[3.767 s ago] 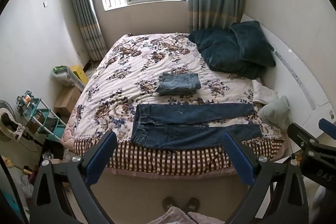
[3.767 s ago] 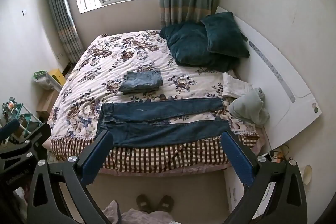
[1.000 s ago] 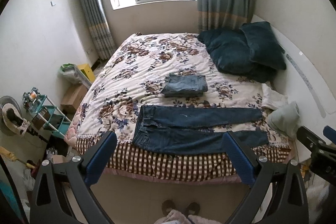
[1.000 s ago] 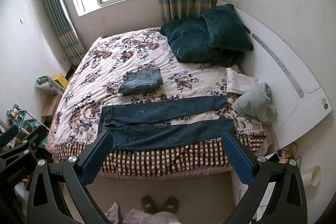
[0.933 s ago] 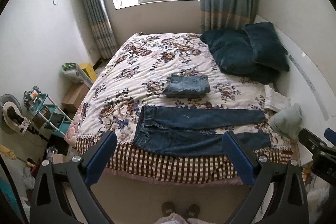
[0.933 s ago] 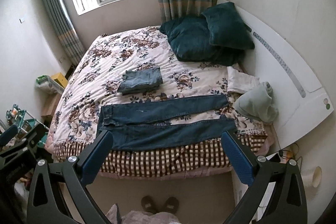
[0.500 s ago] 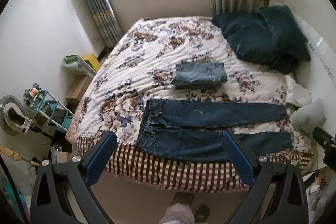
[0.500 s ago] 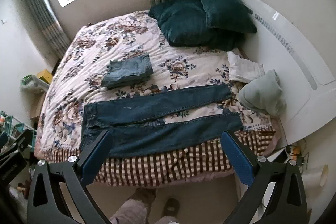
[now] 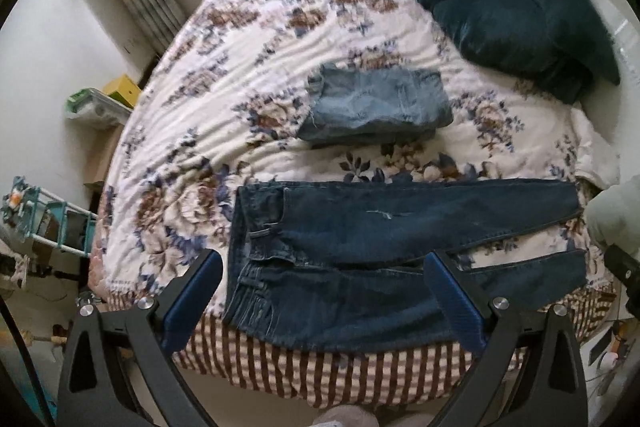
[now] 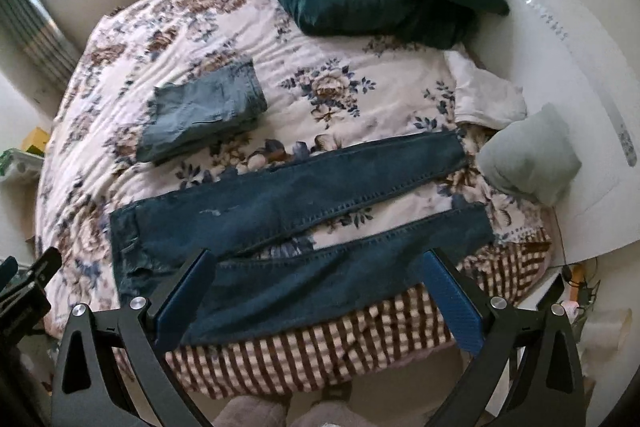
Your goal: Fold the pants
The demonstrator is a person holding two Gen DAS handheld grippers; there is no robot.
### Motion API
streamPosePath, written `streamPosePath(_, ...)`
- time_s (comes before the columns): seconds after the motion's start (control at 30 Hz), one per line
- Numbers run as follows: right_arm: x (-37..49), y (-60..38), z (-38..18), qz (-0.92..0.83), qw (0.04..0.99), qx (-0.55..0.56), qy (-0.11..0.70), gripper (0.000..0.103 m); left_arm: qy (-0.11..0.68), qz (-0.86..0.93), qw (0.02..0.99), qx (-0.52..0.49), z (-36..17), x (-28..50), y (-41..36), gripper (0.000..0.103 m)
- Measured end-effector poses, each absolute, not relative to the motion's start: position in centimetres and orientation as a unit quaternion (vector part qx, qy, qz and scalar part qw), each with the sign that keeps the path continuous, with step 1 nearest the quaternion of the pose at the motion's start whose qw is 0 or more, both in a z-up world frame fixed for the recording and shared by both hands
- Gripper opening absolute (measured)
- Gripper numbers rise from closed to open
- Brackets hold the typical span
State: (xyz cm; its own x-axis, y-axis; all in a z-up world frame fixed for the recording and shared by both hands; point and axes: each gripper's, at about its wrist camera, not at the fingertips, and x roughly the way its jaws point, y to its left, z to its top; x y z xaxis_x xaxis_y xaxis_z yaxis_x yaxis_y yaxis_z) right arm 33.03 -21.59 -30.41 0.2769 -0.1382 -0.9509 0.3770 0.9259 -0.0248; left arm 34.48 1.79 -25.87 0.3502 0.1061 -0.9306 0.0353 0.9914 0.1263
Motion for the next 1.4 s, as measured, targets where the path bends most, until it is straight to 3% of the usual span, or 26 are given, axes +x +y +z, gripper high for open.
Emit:
streamPosePath(0.3, 42.7, -22.8, -43.9, -0.150, 0.755, 0.050, 0.636, 0.103, 0.626, 0.028, 0.775, 0.089, -38.0, 43.5, 0.9, 0.103)
streamPosePath(0.5, 49.7, -23.6, -56.9, -0.068, 0.705, -0.021, 0.706, 0.103, 0.653, -0.025, 0.723, 0.223, -49.5, 48.9, -3.4, 0.103)
streamPosePath(0.63, 53.4, -22.9, -65.1, 0.006, 0.654, -0.128, 0.745, 0.103, 0.669, -0.098, 0.675, 0.295, -56.7, 52.0, -6.0, 0.102)
streamPosePath(0.7, 54.7, -22.2, -68.3, 0.052, 0.628, -0.179, 0.756, 0.103, 0.685, -0.140, 0.636, 0.326, -59.9, 52.8, -6.9, 0.094)
streamPosePath(0.83, 57.4, -20.8, -74.3, 0.141, 0.563, -0.248, 0.776, 0.103, 0.710, -0.205, 0.585, 0.333, -63.2, 53.8, -7.0, 0.094)
streamPosePath(0.93, 58.6, -20.7, -76.1, 0.176, 0.547, -0.240, 0.783, 0.101, 0.730, -0.233, 0.570, 0.297, -63.8, 54.9, -6.0, 0.094)
streamPosePath(1.03, 59.1, -21.0, -76.1, 0.203, 0.556, -0.213, 0.778, 0.088, 0.731, -0.250, 0.567, 0.285, -63.6, 55.1, -5.4, 0.089)
streamPosePath(1.1, 59.3, -21.5, -75.6, 0.216, 0.564, -0.198, 0.773, 0.063, 0.728, -0.268, 0.564, 0.282, -63.0, 55.0, -5.4, 0.068)
streamPosePath(1.13, 59.3, -21.9, -75.2, 0.215, 0.569, -0.185, 0.772, 0.055, 0.730, -0.271, 0.564, 0.276, -62.6, 55.1, -5.2, 0.063)
streamPosePath(1.17, 59.4, -22.5, -74.8, 0.214, 0.575, -0.172, 0.771, 0.036, 0.730, -0.275, 0.563, 0.272, -62.1, 54.8, -5.1, 0.052)
streamPosePath(1.2, 59.6, -23.3, -74.4, 0.208, 0.582, -0.150, 0.772, 0.025, 0.730, -0.279, 0.563, 0.270, -61.6, 54.6, -4.9, 0.039)
streamPosePath(1.4, 58.9, -25.4, -72.1, 0.174, 0.613, -0.106, 0.764, 0.011, 0.712, -0.257, 0.588, 0.283, -58.0, 53.5, -3.2, 0.011)
